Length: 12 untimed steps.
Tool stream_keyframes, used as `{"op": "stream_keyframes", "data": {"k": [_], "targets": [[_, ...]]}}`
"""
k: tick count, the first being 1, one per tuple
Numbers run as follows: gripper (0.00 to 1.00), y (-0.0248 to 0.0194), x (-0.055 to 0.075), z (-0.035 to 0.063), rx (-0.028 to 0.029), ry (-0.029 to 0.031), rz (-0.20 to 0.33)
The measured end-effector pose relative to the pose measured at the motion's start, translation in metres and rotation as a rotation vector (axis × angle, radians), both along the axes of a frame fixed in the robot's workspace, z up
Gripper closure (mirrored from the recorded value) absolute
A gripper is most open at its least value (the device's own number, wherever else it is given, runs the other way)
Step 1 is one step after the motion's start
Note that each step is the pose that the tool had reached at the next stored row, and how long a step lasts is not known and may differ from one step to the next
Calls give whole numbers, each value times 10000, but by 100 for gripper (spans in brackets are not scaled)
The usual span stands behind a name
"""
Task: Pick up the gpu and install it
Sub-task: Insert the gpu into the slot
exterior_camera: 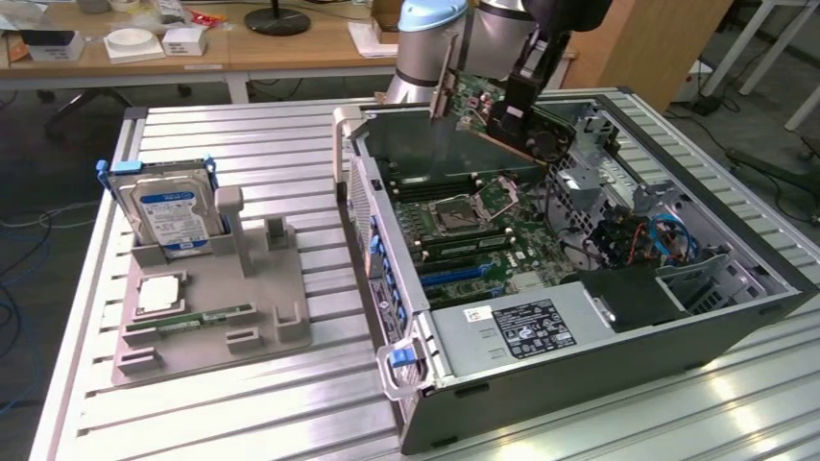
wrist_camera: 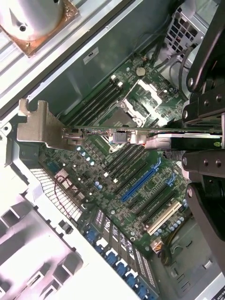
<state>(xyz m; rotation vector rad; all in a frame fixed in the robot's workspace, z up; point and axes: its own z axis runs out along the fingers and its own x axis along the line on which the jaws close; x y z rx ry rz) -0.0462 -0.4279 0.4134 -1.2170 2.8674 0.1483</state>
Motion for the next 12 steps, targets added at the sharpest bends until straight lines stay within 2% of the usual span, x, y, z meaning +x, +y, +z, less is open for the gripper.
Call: {"op": "stream_keyframes", "data": {"k": [12], "targets": [[73,-6,0,0,101,-1,597]]}}
